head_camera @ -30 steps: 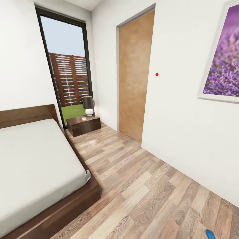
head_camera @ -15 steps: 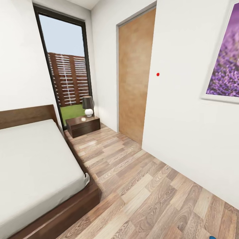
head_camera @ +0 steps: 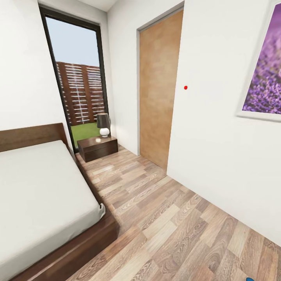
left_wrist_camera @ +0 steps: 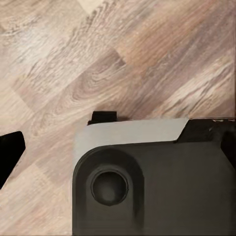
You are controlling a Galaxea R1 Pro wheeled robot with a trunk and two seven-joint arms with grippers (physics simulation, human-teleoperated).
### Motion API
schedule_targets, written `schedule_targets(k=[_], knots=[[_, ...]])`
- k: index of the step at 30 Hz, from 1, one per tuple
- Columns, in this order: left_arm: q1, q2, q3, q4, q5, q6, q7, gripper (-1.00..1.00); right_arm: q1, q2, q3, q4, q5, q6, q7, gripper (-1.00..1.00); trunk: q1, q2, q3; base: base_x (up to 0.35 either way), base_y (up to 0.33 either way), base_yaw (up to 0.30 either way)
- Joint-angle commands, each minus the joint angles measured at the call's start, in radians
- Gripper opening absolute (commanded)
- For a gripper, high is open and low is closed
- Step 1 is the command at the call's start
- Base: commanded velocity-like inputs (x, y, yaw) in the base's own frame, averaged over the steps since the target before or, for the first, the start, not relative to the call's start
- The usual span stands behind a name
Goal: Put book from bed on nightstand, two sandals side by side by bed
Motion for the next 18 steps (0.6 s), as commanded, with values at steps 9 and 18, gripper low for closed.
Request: schedule_targets(k=[9,18], knots=[[-0.001,-0.003,-0.001,-0.269,0.001,-0.006,0.000,1.00,0.000,-0.007,-0.011,-0.212,-0.001,-0.009,-0.003,1.00,0.000,0.000,-0.001,0.000,0.000,0.000],[-0.001,-0.027,-0.003,-0.378,0.001,-0.007,0.000,1.00,0.000,-0.004,-0.024,-0.250,-0.002,-0.010,0.001,1.00,0.000,0.000,-0.001,0.000,0.000,0.000]])
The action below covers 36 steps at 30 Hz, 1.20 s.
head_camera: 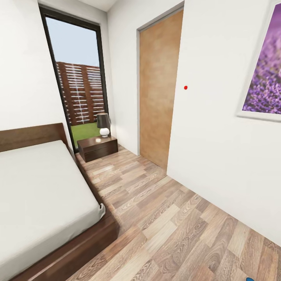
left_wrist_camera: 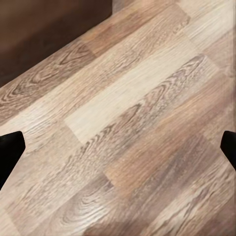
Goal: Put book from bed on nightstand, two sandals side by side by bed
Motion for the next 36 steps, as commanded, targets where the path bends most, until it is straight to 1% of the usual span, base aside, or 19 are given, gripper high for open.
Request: schedule_targets(k=[1,10,21,26,30,36], knots=[[0.000,0.000,-0.001,0.000,0.000,-0.003,0.000,1.00,0.000,0.000,-0.003,0.000,-0.001,-0.003,0.000,1.00,0.000,0.000,-0.001,0.000,0.000,0.000],[0.000,0.001,0.000,0.053,-0.001,-0.004,0.000,1.00,0.000,0.001,-0.009,-0.001,-0.001,-0.003,-0.002,1.00,0.000,0.000,-0.001,0.000,0.000,-0.013],[0.000,0.002,0.000,0.060,-0.005,-0.005,0.000,1.00,0.000,0.000,-0.010,-0.001,-0.001,-0.003,-0.002,1.00,0.000,0.000,-0.001,0.000,0.000,-0.255],[0.000,0.003,0.001,0.060,-0.002,-0.005,0.000,1.00,0.000,0.002,-0.010,0.001,0.001,-0.004,-0.003,1.00,0.000,0.000,-0.001,0.014,0.000,-0.113],[0.000,0.004,0.001,0.060,0.000,-0.005,0.000,1.00,0.000,0.002,-0.010,0.003,0.001,-0.004,-0.003,1.00,0.000,0.000,-0.001,0.172,0.000,-0.028],[0.000,0.003,0.002,0.060,0.000,-0.005,0.000,1.00,0.000,0.002,-0.010,0.004,0.001,-0.005,-0.003,1.00,0.000,0.000,-0.001,0.296,0.000,-0.005]])
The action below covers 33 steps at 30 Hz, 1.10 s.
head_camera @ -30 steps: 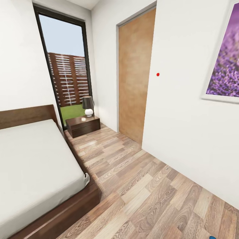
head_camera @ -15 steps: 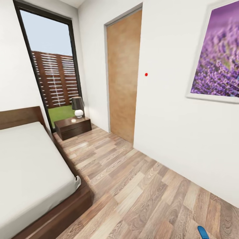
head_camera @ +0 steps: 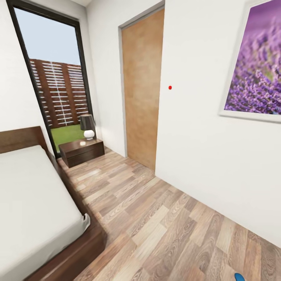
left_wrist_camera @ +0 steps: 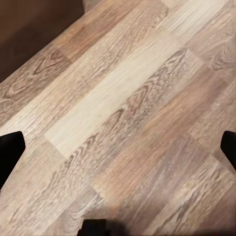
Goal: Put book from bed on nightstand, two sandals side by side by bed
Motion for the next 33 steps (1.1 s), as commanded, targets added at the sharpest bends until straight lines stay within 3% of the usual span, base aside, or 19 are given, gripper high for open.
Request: schedule_targets(k=[1,10,21,33], knots=[[0.000,0.000,0.000,0.000,0.000,-0.002,0.000,1.00,0.000,0.000,-0.003,0.000,0.000,-0.003,0.000,1.00,0.001,0.000,-0.001,0.317,0.000,-0.001],[0.000,0.000,0.000,0.000,0.000,-0.002,0.000,1.00,0.000,0.000,-0.003,0.000,0.000,-0.003,0.000,1.00,0.001,0.000,-0.001,0.259,0.000,0.000],[0.000,0.001,0.001,0.000,0.000,-0.002,0.000,1.00,0.000,0.000,-0.003,0.000,0.000,-0.003,0.000,1.00,0.001,0.000,-0.001,0.086,0.000,0.000],[0.000,0.001,0.001,-0.001,0.000,-0.002,0.000,1.00,0.000,0.000,-0.003,0.000,0.000,-0.003,0.000,1.00,0.001,0.000,-0.001,0.298,0.000,0.000]])
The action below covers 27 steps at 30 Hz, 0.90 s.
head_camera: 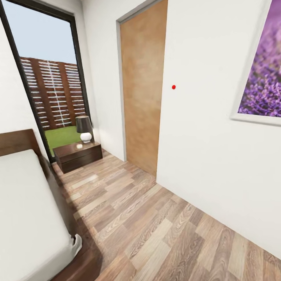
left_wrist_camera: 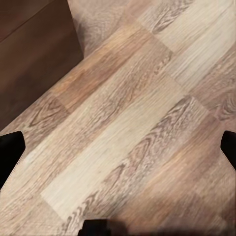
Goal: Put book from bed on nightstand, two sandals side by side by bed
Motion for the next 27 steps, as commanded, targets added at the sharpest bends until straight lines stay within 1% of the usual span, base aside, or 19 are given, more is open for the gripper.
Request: schedule_targets(k=[1,5,7,9,15,19,27], knots=[[0.000,0.000,0.000,0.000,0.000,-0.002,0.000,1.00,0.000,0.000,-0.003,0.000,0.000,-0.003,0.000,1.00,0.001,0.000,-0.001,0.304,0.000,0.000],[0.000,0.000,0.000,-0.001,0.000,-0.002,0.000,1.00,0.000,0.000,-0.003,0.000,0.000,-0.003,0.000,1.00,0.001,0.000,-0.001,0.275,0.000,0.000],[0.000,0.000,0.000,-0.001,0.000,-0.002,0.000,1.00,0.000,0.000,-0.003,0.000,0.000,-0.003,0.000,1.00,0.001,0.000,-0.001,0.087,0.000,0.000],[0.000,0.000,0.000,-0.001,0.000,-0.002,0.000,1.00,0.000,0.000,-0.003,0.000,0.000,-0.003,0.000,1.00,0.001,0.000,-0.001,0.041,0.000,-0.063],[0.000,0.000,0.000,-0.001,0.000,-0.002,0.000,1.00,0.000,0.000,-0.003,0.000,0.000,-0.003,0.000,1.00,0.001,0.000,-0.001,0.004,0.000,-0.240],[0.000,0.000,0.000,-0.001,0.000,-0.002,0.000,1.00,0.000,0.000,-0.003,0.000,0.000,-0.003,0.000,1.00,0.001,0.000,-0.001,0.000,0.000,-0.169],[0.000,0.000,0.000,-0.001,0.001,-0.001,0.000,1.00,0.000,0.000,-0.003,0.000,0.000,-0.003,0.000,1.00,0.001,0.000,-0.001,0.006,0.003,-0.045]])
